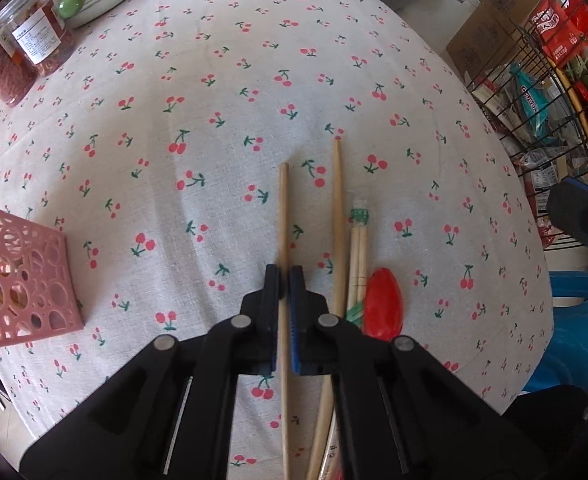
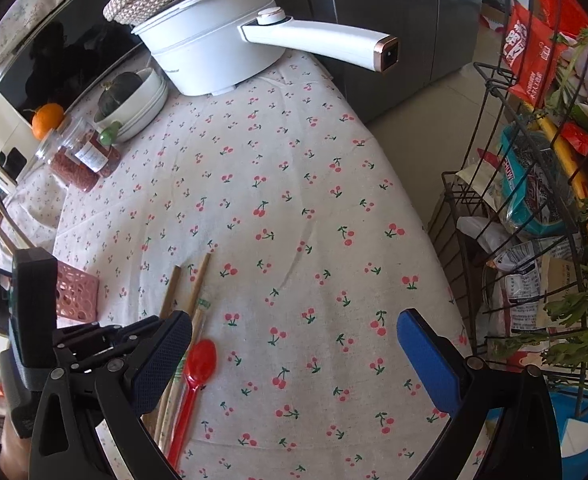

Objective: Organize utensils
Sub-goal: 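Close the left tool on a wooden chopstick while the right tool closes on another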

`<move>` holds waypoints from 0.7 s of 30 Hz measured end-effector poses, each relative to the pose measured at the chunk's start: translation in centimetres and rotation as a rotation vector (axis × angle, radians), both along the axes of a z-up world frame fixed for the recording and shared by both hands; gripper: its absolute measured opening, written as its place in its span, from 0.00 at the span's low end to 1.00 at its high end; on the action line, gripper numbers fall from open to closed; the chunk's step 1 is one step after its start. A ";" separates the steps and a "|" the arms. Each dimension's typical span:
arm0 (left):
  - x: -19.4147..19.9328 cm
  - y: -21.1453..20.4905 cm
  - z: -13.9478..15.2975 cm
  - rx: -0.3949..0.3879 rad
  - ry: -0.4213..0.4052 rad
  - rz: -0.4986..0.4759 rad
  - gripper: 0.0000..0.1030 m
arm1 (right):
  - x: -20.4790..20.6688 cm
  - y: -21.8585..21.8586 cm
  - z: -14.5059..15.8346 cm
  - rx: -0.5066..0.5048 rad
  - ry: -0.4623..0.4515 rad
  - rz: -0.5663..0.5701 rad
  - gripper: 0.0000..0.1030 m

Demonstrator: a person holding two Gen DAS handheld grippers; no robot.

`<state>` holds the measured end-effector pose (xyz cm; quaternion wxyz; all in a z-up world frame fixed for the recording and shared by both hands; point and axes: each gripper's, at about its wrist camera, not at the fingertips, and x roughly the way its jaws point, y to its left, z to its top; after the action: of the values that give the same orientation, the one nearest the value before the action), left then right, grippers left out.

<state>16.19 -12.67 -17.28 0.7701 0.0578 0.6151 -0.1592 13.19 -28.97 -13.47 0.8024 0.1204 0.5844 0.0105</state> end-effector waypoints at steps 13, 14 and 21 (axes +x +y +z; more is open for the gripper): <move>-4.4 7.9 4.6 -0.134 -0.142 0.052 0.05 | 3.3 6.3 -3.6 0.003 0.081 0.138 1.00; -4.5 8.3 4.7 -0.144 -0.145 0.060 0.05 | 3.5 6.9 -3.8 -0.005 0.083 0.148 1.00; -5.2 10.2 4.8 -0.176 -0.154 0.071 0.05 | 4.2 10.7 -6.1 -0.094 0.113 0.212 0.93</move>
<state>11.01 -2.48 -12.45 0.8223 -0.0200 0.5393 -0.1804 17.38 -18.24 -19.59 0.7674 0.0206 0.6379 0.0611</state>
